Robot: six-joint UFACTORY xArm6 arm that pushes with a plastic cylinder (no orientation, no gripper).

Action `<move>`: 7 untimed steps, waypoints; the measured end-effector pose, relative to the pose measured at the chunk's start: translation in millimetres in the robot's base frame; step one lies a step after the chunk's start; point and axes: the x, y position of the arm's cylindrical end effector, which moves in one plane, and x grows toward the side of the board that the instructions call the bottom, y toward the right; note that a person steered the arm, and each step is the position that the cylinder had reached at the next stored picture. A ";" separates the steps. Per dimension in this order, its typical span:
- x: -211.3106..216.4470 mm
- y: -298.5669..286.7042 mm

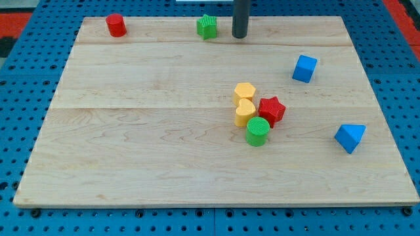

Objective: Slide the cube at the top right of the board

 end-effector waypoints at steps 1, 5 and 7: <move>51.8 17.2; 114.9 71.2; 85.9 111.7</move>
